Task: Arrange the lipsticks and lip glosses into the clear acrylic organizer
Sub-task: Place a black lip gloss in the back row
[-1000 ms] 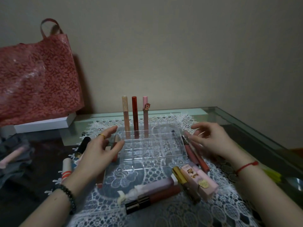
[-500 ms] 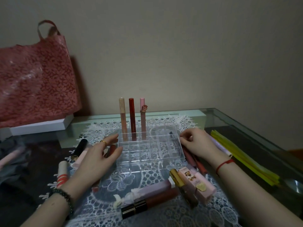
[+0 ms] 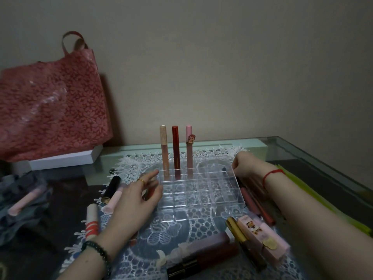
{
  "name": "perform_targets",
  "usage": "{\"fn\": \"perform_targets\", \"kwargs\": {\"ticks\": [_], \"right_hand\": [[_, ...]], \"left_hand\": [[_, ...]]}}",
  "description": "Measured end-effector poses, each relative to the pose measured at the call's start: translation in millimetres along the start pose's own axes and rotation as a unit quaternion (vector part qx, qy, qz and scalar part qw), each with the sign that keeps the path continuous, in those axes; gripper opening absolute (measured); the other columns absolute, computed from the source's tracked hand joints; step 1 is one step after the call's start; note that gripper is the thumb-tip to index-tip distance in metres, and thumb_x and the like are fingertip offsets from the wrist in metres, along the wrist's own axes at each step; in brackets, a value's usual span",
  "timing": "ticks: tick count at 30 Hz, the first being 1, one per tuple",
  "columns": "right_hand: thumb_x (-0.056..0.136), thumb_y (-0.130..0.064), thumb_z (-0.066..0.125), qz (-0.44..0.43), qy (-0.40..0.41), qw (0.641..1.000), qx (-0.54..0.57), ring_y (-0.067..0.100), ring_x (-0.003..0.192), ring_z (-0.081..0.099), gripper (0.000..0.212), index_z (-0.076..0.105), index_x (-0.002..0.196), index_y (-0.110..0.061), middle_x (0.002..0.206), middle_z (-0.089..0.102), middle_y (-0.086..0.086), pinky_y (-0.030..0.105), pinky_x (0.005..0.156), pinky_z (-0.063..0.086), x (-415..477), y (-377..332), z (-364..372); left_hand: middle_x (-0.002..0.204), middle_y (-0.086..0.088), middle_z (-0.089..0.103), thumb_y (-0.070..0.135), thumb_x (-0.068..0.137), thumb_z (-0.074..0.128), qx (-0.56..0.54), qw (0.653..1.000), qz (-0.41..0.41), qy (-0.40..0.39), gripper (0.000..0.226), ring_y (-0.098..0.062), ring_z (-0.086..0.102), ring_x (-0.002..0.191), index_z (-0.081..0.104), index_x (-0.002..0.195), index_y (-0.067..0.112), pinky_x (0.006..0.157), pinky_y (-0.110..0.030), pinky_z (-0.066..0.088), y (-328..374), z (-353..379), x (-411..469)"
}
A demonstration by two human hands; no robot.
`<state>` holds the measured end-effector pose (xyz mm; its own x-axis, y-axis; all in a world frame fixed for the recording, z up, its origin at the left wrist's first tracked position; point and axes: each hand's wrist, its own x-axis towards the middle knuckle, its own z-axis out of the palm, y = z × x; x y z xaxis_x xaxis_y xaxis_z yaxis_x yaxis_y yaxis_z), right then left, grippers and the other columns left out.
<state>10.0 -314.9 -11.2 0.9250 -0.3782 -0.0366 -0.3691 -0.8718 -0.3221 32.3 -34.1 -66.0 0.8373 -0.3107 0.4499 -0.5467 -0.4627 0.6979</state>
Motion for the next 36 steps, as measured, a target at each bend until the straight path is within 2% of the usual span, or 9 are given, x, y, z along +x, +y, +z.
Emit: {"fn": "perform_targets", "kwargs": {"ticks": [3, 6, 12, 17, 22, 28, 31, 33, 36], "right_hand": [[0.080, -0.025, 0.064, 0.010, -0.024, 1.000, -0.017, 0.028, 0.078, 0.057, 0.026, 0.065, 0.079, 0.000, 0.083, 0.061, 0.019, 0.027, 0.065, 0.040, 2.7, -4.3, -2.4], [0.081, -0.024, 0.063, 0.014, -0.033, 0.998, -0.049, 0.030, 0.094, 0.062, 0.032, 0.063, 0.099, 0.003, 0.103, 0.066, 0.019, 0.028, 0.069, 0.042, 5.2, -7.1, -2.4], [0.079, -0.034, 0.064, 0.037, -0.004, 0.999, -0.036, 0.025, 0.070, 0.047, 0.041, 0.046, 0.057, -0.004, 0.076, 0.052, 0.015, 0.027, 0.056, 0.036, 2.4, -7.3, 0.7], [0.076, -0.026, 0.068, 0.034, 0.013, 0.999, 0.016, 0.029, 0.084, 0.063, 0.036, 0.067, 0.090, 0.007, 0.091, 0.068, 0.021, 0.034, 0.071, 0.049, 3.6, 1.4, 3.6], [0.079, -0.033, 0.064, 0.028, -0.013, 0.999, -0.015, 0.026, 0.076, 0.059, 0.040, 0.068, 0.092, 0.005, 0.098, 0.068, 0.022, 0.029, 0.065, 0.044, 2.9, -0.7, 5.2], [0.082, -0.029, 0.062, 0.040, -0.035, 0.998, -0.027, 0.022, 0.082, 0.054, 0.037, 0.064, 0.103, 0.001, 0.107, 0.066, 0.018, 0.027, 0.070, 0.042, 2.8, -6.6, -2.0], [0.081, -0.017, 0.058, 0.017, -0.024, 1.000, 0.008, 0.025, 0.085, 0.059, 0.024, 0.066, 0.095, 0.001, 0.101, 0.067, 0.019, 0.031, 0.075, 0.047, 1.3, -6.8, 0.3], [0.080, -0.010, 0.055, -0.012, -0.003, 0.999, 0.042, 0.022, 0.076, 0.057, 0.010, 0.063, 0.074, -0.010, 0.078, 0.065, 0.007, 0.025, 0.065, 0.043, -0.3, -5.2, 1.4], [0.083, -0.010, 0.053, -0.038, 0.000, 0.998, 0.058, 0.014, 0.057, 0.041, 0.028, 0.050, 0.056, -0.014, 0.053, 0.042, -0.002, 0.023, 0.051, 0.034, 0.2, -4.0, 3.4]], "left_hand": [[0.113, 0.009, 0.064, 0.029, 0.083, 0.057, -0.003, 1.000, -0.005, -0.002, 0.043, 0.000, 0.058, 0.097, 0.047, 0.123, 0.040, 0.074, -0.011, 0.044, -0.7, 1.4, -0.3], [0.116, 0.010, 0.062, 0.026, 0.083, 0.056, -0.010, 1.000, -0.008, -0.001, 0.044, 0.005, 0.058, 0.096, 0.046, 0.122, 0.043, 0.060, -0.002, 0.041, -1.9, 0.3, 0.6], [0.109, 0.004, 0.065, 0.024, 0.082, 0.056, -0.007, 1.000, -0.014, 0.001, 0.045, 0.005, 0.061, 0.071, 0.048, 0.123, 0.041, 0.050, -0.003, 0.041, -0.6, -1.9, 0.4], [0.108, 0.005, 0.065, 0.024, 0.082, 0.057, 0.002, 1.000, -0.014, 0.004, 0.045, 0.007, 0.060, 0.072, 0.049, 0.123, 0.039, 0.054, -0.001, 0.041, -1.8, -1.9, 1.1], [0.112, 0.007, 0.064, 0.024, 0.082, 0.056, -0.005, 1.000, -0.021, -0.002, 0.045, -0.004, 0.065, 0.078, 0.047, 0.123, 0.040, 0.055, -0.003, 0.045, -2.9, -1.3, 0.2], [0.108, 0.005, 0.066, 0.026, 0.081, 0.056, -0.011, 1.000, -0.020, -0.006, 0.044, 0.011, 0.059, 0.066, 0.048, 0.123, 0.040, 0.049, -0.004, 0.041, -1.0, -1.6, -0.6], [0.108, 0.004, 0.066, 0.025, 0.082, 0.056, -0.012, 1.000, -0.023, -0.010, 0.044, 0.004, 0.059, 0.064, 0.048, 0.123, 0.041, 0.049, -0.004, 0.040, -2.2, -3.3, -0.6], [0.110, 0.006, 0.066, 0.028, 0.081, 0.055, -0.010, 1.000, -0.022, -0.012, 0.045, -0.001, 0.060, 0.065, 0.047, 0.122, 0.042, 0.049, -0.005, 0.043, -2.4, -3.3, -0.5], [0.112, 0.007, 0.063, 0.031, 0.079, 0.053, -0.014, 1.000, -0.023, -0.013, 0.046, -0.011, 0.063, 0.058, 0.046, 0.123, 0.043, 0.047, -0.015, 0.048, -1.9, -3.0, -0.6]]}}
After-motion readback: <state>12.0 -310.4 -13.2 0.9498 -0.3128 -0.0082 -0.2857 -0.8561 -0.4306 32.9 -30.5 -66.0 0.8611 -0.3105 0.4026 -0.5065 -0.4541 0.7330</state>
